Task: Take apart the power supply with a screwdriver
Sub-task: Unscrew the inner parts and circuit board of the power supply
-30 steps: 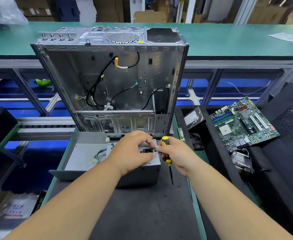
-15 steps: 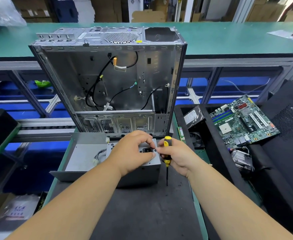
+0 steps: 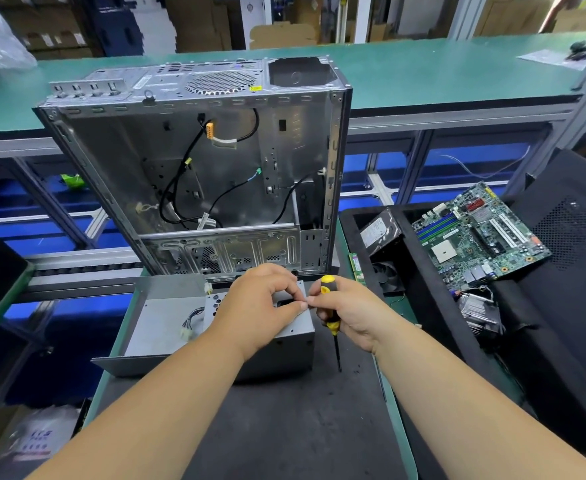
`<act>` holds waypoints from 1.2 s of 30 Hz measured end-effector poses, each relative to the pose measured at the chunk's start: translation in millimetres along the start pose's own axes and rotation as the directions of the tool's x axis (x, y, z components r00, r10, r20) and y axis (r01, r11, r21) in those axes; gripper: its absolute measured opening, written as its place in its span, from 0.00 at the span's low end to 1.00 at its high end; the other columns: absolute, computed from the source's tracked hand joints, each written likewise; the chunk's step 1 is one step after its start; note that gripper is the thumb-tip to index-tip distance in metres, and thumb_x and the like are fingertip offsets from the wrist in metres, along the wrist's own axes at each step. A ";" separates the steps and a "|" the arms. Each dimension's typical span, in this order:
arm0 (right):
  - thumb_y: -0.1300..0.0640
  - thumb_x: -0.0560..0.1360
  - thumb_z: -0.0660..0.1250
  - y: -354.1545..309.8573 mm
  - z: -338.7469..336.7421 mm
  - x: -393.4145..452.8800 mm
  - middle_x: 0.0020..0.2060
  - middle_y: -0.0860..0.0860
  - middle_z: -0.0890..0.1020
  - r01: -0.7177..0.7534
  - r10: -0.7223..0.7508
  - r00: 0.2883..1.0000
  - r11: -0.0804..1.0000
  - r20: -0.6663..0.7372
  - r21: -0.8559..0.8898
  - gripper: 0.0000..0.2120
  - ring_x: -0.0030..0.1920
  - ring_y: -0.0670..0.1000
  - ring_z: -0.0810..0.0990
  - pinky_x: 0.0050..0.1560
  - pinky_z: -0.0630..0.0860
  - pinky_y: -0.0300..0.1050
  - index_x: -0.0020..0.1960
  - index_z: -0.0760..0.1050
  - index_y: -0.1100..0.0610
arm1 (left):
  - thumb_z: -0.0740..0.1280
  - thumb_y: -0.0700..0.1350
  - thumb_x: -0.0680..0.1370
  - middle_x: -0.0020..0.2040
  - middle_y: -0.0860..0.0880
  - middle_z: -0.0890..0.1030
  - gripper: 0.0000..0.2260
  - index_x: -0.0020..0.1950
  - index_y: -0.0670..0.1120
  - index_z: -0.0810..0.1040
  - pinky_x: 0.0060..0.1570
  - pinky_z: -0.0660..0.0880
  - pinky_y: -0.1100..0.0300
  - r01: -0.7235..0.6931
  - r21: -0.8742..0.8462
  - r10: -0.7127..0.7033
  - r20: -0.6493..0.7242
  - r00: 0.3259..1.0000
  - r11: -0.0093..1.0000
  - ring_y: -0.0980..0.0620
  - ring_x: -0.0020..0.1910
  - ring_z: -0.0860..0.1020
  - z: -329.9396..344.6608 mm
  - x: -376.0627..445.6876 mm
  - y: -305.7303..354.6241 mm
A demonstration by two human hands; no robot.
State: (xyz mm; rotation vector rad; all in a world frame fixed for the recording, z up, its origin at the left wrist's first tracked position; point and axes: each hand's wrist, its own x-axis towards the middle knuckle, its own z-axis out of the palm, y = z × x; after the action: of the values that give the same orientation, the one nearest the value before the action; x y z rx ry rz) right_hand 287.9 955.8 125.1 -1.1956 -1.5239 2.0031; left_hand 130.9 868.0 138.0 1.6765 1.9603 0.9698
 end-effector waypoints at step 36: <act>0.48 0.79 0.67 27.7 -147.9 -103.0 0.30 0.41 0.81 0.317 -0.229 0.643 0.948 -0.731 -0.019 0.13 0.30 0.37 0.74 0.46 0.70 0.43 0.43 0.77 0.57 | 0.70 0.38 0.76 0.54 0.58 0.79 0.16 0.58 0.55 0.74 0.57 0.72 0.69 -0.026 -0.222 0.091 0.287 0.954 0.975 0.64 0.53 0.77 167.9 3.6 102.9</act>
State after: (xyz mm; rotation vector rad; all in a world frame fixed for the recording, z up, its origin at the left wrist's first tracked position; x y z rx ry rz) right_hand 469.9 963.9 132.4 -1.3779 -1.0679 1.1513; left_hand 316.5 918.9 96.1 1.6554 1.5610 0.8605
